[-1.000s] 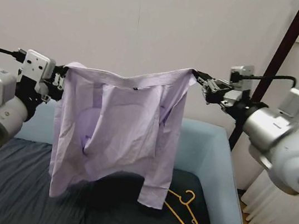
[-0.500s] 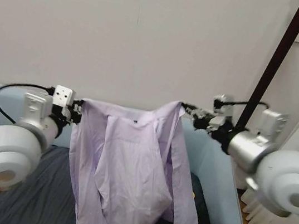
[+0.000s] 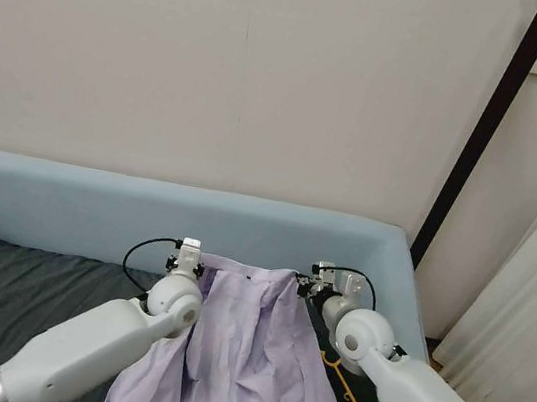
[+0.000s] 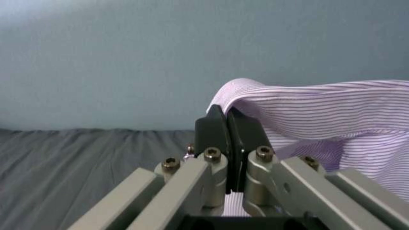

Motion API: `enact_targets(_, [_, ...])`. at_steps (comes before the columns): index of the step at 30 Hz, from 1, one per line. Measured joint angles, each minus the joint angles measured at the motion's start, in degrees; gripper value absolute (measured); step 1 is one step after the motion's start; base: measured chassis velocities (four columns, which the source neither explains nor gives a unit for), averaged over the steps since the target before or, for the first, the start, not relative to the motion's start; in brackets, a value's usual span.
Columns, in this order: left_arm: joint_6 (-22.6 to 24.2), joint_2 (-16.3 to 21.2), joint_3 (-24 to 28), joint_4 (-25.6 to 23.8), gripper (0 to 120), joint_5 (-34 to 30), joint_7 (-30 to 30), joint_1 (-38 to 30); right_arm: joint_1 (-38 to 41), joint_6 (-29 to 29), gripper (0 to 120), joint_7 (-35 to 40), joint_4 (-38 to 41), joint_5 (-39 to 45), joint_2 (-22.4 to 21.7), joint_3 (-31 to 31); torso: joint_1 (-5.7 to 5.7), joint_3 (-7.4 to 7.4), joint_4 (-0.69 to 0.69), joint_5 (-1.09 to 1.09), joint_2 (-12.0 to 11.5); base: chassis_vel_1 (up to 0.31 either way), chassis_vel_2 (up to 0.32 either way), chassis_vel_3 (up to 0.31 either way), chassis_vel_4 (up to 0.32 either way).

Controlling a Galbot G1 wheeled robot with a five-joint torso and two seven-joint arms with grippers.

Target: Pick up the clothes from the sofa and hang them on the clothes hanger.

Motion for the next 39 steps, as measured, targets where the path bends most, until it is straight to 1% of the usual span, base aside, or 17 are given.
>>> enact_targets(1, [0.0,0.0,0.0,0.0,0,0.0,0.0,0.0,0.0,0.0,0,0.0,0.0,0.0,0.0,0.0,0.0,0.0,0.0,0.0,0.0,0.0,0.0,0.0,0.0])
enact_targets(6, [-3.0,-5.0,0.2,7.0,0,5.5,2.2,1.4,1.8,1.5,0,-3.9,-9.0,-3.6,4.2,-1.5,-0.01,0.0,0.02,0.0,0.0,0.0,0.0,0.0,0.0])
enact_targets(11, [-4.3,-7.6,0.2,10.0,0,8.0,2.9,2.0,2.4,2.7,0,-5.9,-13.7,-6.2,5.9,-2.0,-0.01,0.0,0.0,0.0,0.0,0.0,0.0,0.0,0.0])
enact_targets(14, [-4.7,-7.9,0.1,10.6,0,8.6,3.1,2.1,2.5,3.0,1,-6.4,-14.6,-6.8,5.9,-2.1,-0.01,0.0,0.0,0.0,0.0,0.0,0.0,0.0,0.0])
enact_targets(16, [-4.8,-8.1,-0.1,10.8,0,8.8,3.2,2.4,2.6,3.2,10,-6.6,-15.0,-7.4,5.5,-2.5,-0.01,-0.01,0.01,0.0,0.0,0.0,0.0,0.0,0.0])
enact_targets(17, [-4.8,-8.1,-0.1,10.8,0,8.8,3.2,2.4,2.6,3.2,10,-6.6,-15.0,-7.4,5.5,-2.5,-0.01,-0.01,0.01,0.0,0.0,0.0,0.0,0.0,0.0])
enact_targets(20, [-5.0,-8.5,0.0,11.2,0,9.3,3.6,2.6,2.7,3.3,25,-6.7,-15.8,-8.6,4.9,-3.0,-0.01,-0.01,0.01,0.01,0.0,0.0,0.0,0.0,0.0])
enact_targets(21, [-5.0,-8.5,0.0,11.2,0,9.3,3.6,2.6,2.7,3.3,25,-6.7,-15.8,-8.6,4.9,-3.0,-0.01,-0.01,0.01,0.01,0.0,0.0,0.0,0.0,0.0])
enact_targets(22, [-5.3,-8.8,0.0,11.6,0,9.8,3.9,2.7,2.7,3.5,30,-6.7,-16.0,-8.9,4.8,-3.0,-0.01,-0.01,0.01,0.0,0.0,0.0,0.0,0.0,0.0])
enact_targets(24, [-5.7,-9.6,0.4,12.0,0,10.5,4.3,2.7,1.6,4.1,50,-6.7,-15.1,-10.2,2.6,-1.6,-0.02,0.0,0.01,0.01,0.0,0.0,0.0,0.0,0.0])
enact_targets(25, [-5.7,-9.7,0.6,12.0,0,10.5,4.3,2.7,0.8,4.4,54,-7.0,-14.5,-10.4,1.6,-0.9,-0.01,-0.01,0.01,0.0,0.0,0.0,0.0,0.0,0.0])
enact_targets(26, [-5.7,-9.7,0.6,12.0,0,10.5,4.3,2.7,0.8,4.4,54,-7.0,-14.5,-10.4,1.6,-0.9,-0.01,-0.01,0.01,0.0,0.0,0.0,0.0,0.0,0.0])
enact_targets(30, [-5.8,-9.8,1.1,12.0,0,10.6,4.3,2.5,-2.3,3.9,73,-9.3,-12.0,-9.5,-2.6,2.4,-0.02,-0.01,0.0,0.01,0.0,0.0,0.0,0.0,0.0])
enact_targets(31, [-5.8,-9.8,1.1,12.0,0,10.6,4.3,2.5,-2.3,3.9,73,-9.3,-12.0,-9.5,-2.6,2.4,-0.02,-0.01,0.0,0.01,0.0,0.0,0.0,0.0,0.0])
enact_targets(34, [-6.1,-9.6,1.7,12.0,0,11.4,4.3,2.6,-5.1,2.8,85,-12.6,-11.6,-11.0,-5.7,3.1,-0.02,-0.01,-0.02,0.01,0.0,0.0,0.0,0.0,0.0])
enact_targets(36, [-6.2,-9.4,2.2,11.9,0,11.6,4.4,2.7,-6.7,1.5,94,-15.2,-12.7,-13.7,-6.5,3.9,-0.02,-0.01,-0.01,0.01,0.0,0.0,0.0,0.0,0.0])
enact_targets(39, [-6.4,-9.1,2.7,11.6,0,11.7,4.5,2.7,-7.7,0.5,99,-17.5,-14.5,-16.4,-6.5,4.5,-0.02,-0.01,0.02,0.02,0.0,0.0,0.0,0.0,0.0])
